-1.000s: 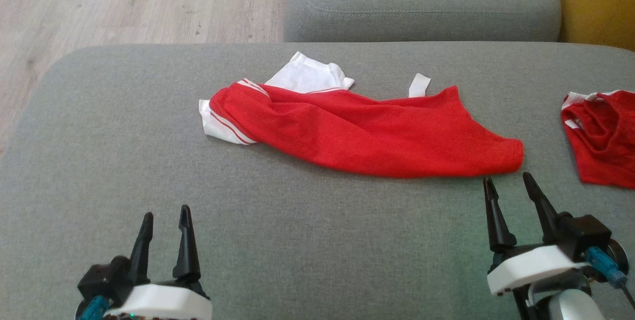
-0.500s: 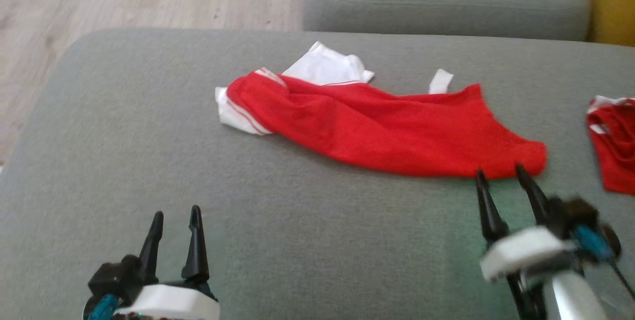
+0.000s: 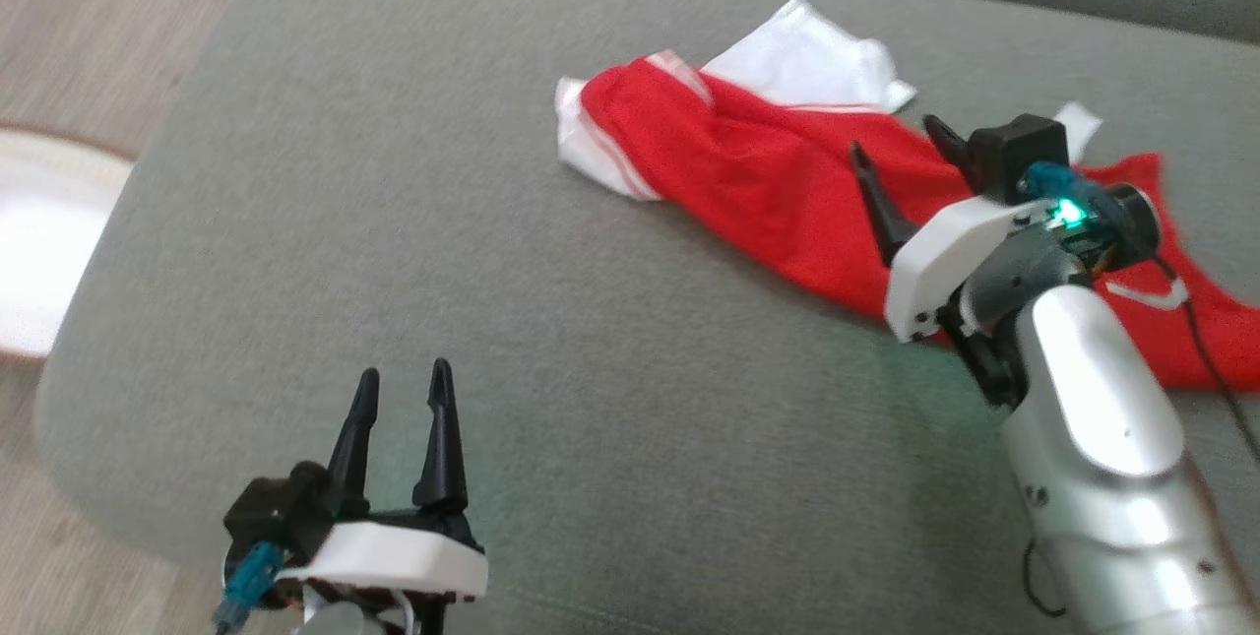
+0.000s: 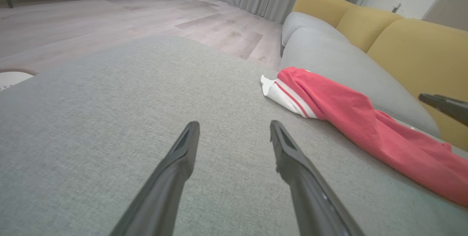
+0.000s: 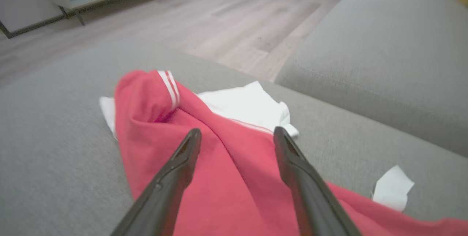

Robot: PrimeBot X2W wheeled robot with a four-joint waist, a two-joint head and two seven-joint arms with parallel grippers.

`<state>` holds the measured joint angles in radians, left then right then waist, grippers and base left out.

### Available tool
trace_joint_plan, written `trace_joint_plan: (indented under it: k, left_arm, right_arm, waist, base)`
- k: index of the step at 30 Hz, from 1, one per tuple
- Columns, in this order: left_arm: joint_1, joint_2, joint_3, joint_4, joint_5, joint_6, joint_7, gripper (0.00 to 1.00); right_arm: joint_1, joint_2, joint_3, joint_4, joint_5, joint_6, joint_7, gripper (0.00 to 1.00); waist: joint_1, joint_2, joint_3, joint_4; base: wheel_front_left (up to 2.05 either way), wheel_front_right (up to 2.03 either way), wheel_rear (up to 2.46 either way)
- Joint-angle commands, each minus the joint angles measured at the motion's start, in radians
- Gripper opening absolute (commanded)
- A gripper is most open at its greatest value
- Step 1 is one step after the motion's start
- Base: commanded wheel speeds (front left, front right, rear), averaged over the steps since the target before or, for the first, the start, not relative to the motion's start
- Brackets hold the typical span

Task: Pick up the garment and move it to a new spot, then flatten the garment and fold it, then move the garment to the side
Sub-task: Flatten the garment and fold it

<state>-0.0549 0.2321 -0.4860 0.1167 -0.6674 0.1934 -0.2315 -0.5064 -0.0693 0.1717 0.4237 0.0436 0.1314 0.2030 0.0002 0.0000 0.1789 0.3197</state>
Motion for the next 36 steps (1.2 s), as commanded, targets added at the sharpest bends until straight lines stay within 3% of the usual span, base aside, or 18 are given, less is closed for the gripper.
trace_joint_plan:
  k: [1, 10, 11, 12, 14, 15, 24, 36]
  left_arm:
    - [-0.05, -0.002, 0.033, -0.018, 0.016, -0.007, -0.018, 1.0]
    - [-0.06, -0.027, 0.05, 0.006, 0.032, -0.022, -0.027, 1.0]
    - [-0.061, -0.029, 0.053, 0.008, 0.034, -0.023, -0.027, 1.0]
    - [-0.062, -0.031, 0.055, 0.01, 0.037, -0.024, -0.028, 1.0]
    - [-0.064, -0.033, 0.057, 0.014, 0.041, -0.029, -0.028, 1.0]
    - [-0.066, -0.034, 0.058, 0.016, 0.044, -0.03, -0.029, 1.0]
    - [-0.068, -0.031, 0.066, 0.028, 0.057, -0.037, -0.029, 1.0]
    - [-0.044, -0.007, 0.066, 0.019, 0.06, -0.027, -0.019, 1.0]
  right_arm:
    - [-0.063, -0.014, 0.02, 0.032, 0.002, -0.001, 0.014, 1.0]
    - [-0.132, -0.036, 0.067, 0.203, 0.066, -0.001, 0.046, 1.0]
    - [-0.138, -0.037, 0.076, 0.213, 0.076, -0.001, 0.046, 0.96]
    - [-0.143, -0.036, 0.085, 0.222, 0.089, -0.001, 0.047, 0.59]
    - [-0.154, -0.037, 0.105, 0.235, 0.113, -0.001, 0.045, 0.07]
    - [-0.159, -0.039, 0.114, 0.239, 0.122, -0.001, 0.04, 0.0]
    - [-0.171, -0.046, 0.217, 0.215, 0.191, -0.001, -0.052, 0.0]
    - [0.018, -0.092, 0.496, -0.035, 0.283, -0.001, -0.081, 0.0]
  waist:
    - [-0.0002, 0.0, 0.058, 0.058]
    - [-0.0002, 0.0, 0.084, 0.074]
    - [-0.0002, 0.0, 0.085, 0.071]
    - [-0.0002, 0.0, 0.085, 0.068]
    - [-0.0002, 0.0, 0.085, 0.06]
    - [-0.0002, 0.0, 0.085, 0.056]
    - [-0.0002, 0.0, 0.066, 0.017]
    - [-0.0002, 0.0, 0.004, -0.016]
  base:
    - [0.0, 0.0, 0.0]
    - [0.0, 0.0, 0.0]
    - [0.0, 0.0, 0.0]
    - [0.0, 0.0, 0.0]
    - [0.0, 0.0, 0.0]
    - [0.0, 0.0, 0.0]
    - [0.0, 0.0, 0.0]
    - [0.0, 0.0, 0.0]
